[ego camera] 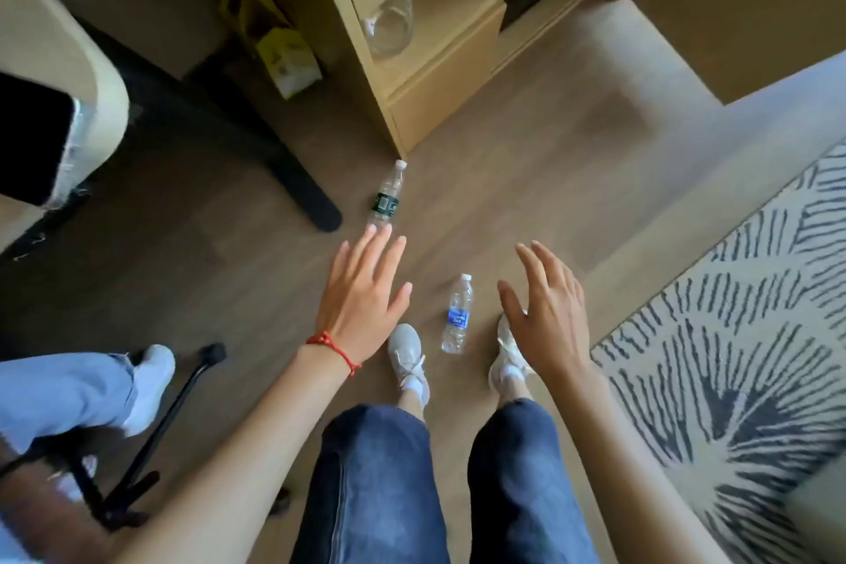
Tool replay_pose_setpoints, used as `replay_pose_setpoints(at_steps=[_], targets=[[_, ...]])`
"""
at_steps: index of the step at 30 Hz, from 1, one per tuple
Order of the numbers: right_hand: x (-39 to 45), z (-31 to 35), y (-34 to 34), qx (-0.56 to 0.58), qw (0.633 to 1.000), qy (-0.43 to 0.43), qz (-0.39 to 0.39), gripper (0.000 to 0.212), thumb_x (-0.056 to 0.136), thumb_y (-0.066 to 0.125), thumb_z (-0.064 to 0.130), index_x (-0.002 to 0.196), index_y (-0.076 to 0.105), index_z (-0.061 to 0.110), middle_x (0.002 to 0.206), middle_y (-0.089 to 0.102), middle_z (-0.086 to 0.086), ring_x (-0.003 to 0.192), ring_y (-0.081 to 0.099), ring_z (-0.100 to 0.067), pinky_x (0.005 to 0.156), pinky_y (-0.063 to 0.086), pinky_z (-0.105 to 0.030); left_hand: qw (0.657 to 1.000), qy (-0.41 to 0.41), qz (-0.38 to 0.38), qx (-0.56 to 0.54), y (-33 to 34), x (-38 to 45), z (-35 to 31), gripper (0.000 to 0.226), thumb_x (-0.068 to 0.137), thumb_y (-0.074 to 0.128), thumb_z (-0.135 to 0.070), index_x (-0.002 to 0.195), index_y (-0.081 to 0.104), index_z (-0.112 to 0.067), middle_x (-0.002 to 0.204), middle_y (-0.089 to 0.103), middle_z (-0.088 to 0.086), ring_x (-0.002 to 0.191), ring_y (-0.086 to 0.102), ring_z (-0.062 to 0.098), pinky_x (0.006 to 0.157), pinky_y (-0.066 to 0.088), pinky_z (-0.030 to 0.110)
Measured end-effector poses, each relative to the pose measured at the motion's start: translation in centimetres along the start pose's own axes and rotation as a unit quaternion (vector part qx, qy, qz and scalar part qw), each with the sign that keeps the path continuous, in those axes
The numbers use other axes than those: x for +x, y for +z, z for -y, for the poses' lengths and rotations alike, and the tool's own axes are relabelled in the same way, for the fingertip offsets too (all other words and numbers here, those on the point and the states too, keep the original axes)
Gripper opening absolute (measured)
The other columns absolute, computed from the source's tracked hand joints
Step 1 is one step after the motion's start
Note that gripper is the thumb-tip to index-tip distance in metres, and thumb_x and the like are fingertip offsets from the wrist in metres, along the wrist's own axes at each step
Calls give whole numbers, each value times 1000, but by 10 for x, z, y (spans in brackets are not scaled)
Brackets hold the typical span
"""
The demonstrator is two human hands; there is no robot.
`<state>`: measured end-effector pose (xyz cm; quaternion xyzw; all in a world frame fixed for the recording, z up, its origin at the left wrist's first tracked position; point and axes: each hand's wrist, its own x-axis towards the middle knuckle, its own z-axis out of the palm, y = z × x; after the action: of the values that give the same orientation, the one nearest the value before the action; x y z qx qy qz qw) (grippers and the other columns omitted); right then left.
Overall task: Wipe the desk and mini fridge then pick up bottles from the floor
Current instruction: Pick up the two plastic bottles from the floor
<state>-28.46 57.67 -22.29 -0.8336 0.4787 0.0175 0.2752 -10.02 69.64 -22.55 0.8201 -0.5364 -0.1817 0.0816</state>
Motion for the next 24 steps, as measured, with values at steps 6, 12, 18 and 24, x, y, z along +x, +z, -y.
replay_pose_setpoints(at_steps=[6, 12, 18, 24], targets=[[-8, -35, 61, 6, 999, 39, 6, 45, 87, 53, 31, 126, 53, 7, 130, 55, -18, 117, 53, -35, 96, 42, -43, 1000, 15, 9, 1, 61, 9, 11, 51, 84, 41, -31, 127, 49, -4, 133, 51, 18, 126, 43, 32, 99, 38, 51], [3, -92, 151, 32, 997, 51, 52, 45, 88, 57, 28, 129, 50, 11, 133, 53, -14, 120, 51, -32, 97, 39, -39, 1000, 26, 15, 4, 167, 34, 34, 50, 85, 42, -30, 127, 49, -3, 131, 52, 19, 124, 44, 33, 98, 40, 51], [22, -149, 262, 51, 992, 58, 99, 46, 88, 61, 25, 130, 49, 11, 134, 52, -10, 120, 50, -30, 95, 39, -37, 999, 40, 5, 8, 275, 59, 59, 51, 85, 41, -29, 129, 47, -3, 134, 50, 20, 125, 44, 34, 99, 38, 50], [48, -199, 366, 97, 970, 175, 141, 49, 91, 52, 39, 135, 41, 19, 137, 47, -1, 122, 45, -22, 91, 39, -33, 1000, 22, 7, 2, 368, 66, 96, 51, 85, 42, -28, 129, 46, -3, 134, 49, 21, 126, 43, 36, 99, 38, 52]])
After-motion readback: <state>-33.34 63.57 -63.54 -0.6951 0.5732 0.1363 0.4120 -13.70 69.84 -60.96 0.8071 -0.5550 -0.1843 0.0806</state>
